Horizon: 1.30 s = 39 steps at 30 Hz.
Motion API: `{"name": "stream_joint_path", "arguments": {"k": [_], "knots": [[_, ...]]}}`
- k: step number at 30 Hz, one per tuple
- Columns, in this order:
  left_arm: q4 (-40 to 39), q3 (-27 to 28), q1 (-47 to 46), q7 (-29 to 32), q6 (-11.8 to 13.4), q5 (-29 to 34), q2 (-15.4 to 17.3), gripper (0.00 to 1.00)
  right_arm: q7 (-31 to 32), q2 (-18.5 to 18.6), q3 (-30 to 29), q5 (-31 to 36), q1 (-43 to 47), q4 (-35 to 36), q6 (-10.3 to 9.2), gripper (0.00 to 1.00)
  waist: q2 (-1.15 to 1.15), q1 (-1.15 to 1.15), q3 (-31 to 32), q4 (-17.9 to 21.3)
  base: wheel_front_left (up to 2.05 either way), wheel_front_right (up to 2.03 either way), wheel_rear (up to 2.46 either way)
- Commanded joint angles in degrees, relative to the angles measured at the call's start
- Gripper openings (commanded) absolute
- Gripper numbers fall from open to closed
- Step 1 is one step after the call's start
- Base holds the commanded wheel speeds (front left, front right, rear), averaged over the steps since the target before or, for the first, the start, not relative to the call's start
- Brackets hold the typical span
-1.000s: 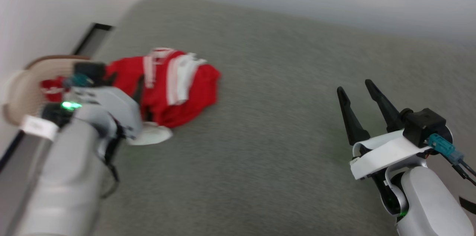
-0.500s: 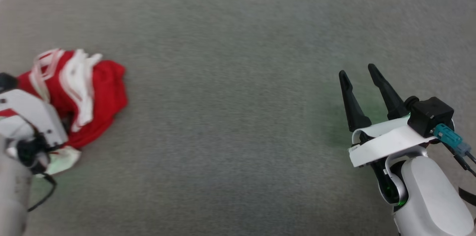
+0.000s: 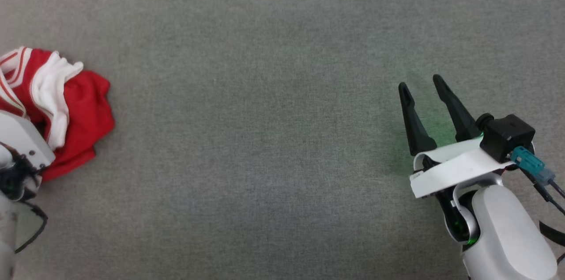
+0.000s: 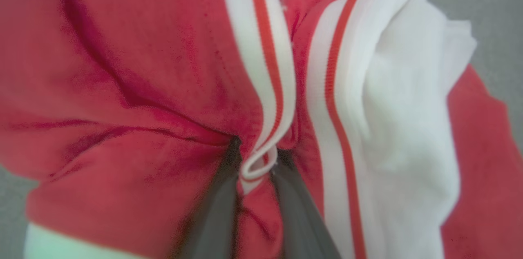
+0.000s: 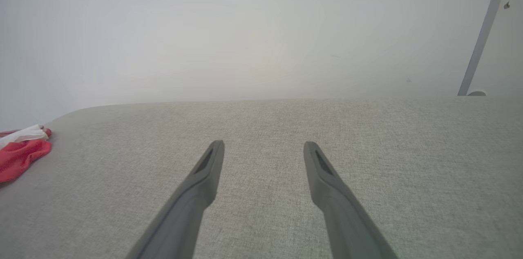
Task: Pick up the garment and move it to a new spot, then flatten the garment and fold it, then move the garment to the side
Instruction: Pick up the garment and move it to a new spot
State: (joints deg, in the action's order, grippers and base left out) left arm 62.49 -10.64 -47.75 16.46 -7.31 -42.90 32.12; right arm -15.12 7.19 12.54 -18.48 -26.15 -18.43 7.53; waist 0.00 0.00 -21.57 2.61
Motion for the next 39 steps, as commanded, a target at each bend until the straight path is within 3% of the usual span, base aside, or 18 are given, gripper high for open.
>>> {"name": "stream_joint_path", "arguments": {"k": [1, 6, 12, 17, 22, 31, 39], "knots": [[0.0, -0.7, 0.7, -1.0, -0.2, -0.7, -2.9, 0.00, 0.0, -0.2, -0.1, 0.0, 0.8, -0.3, -0.08, 1.00, 0.00, 0.00, 2.9, -1.3, 0.00, 0.00, 0.00], [-6.2, -0.1, -1.7, -4.1, -0.2, -4.7, -2.3, 0.00, 0.0, -0.8, -0.7, -0.5, 2.6, -0.8, -0.08, 1.00, 0.00, 0.00, 6.3, -1.8, 0.00, 0.00, 0.00], [-21.0, -4.5, -0.2, -1.2, -0.2, -10.0, -5.7, 0.00, 0.0, -1.8, -2.0, -1.2, 4.9, -0.5, -0.08, 1.00, 0.00, 0.00, 8.2, -0.1, 0.00, 0.00, 0.00], [-32.8, -8.7, 2.0, 3.0, -0.2, -12.9, -8.1, 0.00, 0.0, -2.9, -3.3, -1.6, 5.8, 0.3, -0.08, 1.00, 0.00, 0.00, 7.8, 3.3, 0.00, 0.00, 0.00], [-39.1, -13.2, 2.7, 6.4, -0.1, -12.3, -11.5, 0.00, 0.0, -3.6, -4.1, -2.6, 6.0, 1.1, -0.08, 1.00, 0.00, 0.00, 6.6, 8.3, 0.00, 0.00, 0.00], [-36.4, -19.7, -2.5, 7.4, -0.2, -13.7, -19.2, 0.00, 0.0, -4.3, -5.0, -5.2, 5.9, 2.1, -0.08, 1.00, 0.00, 0.00, 4.1, 17.4, 0.00, 0.00, 0.00], [-22.9, -24.9, -3.7, 6.9, -0.2, -14.8, -15.4, 0.00, 0.0, -4.3, -4.5, -9.3, 6.5, 2.5, -0.08, 1.00, 0.00, 0.00, 3.2, 23.5, 0.00, 0.00, 0.00]]}}
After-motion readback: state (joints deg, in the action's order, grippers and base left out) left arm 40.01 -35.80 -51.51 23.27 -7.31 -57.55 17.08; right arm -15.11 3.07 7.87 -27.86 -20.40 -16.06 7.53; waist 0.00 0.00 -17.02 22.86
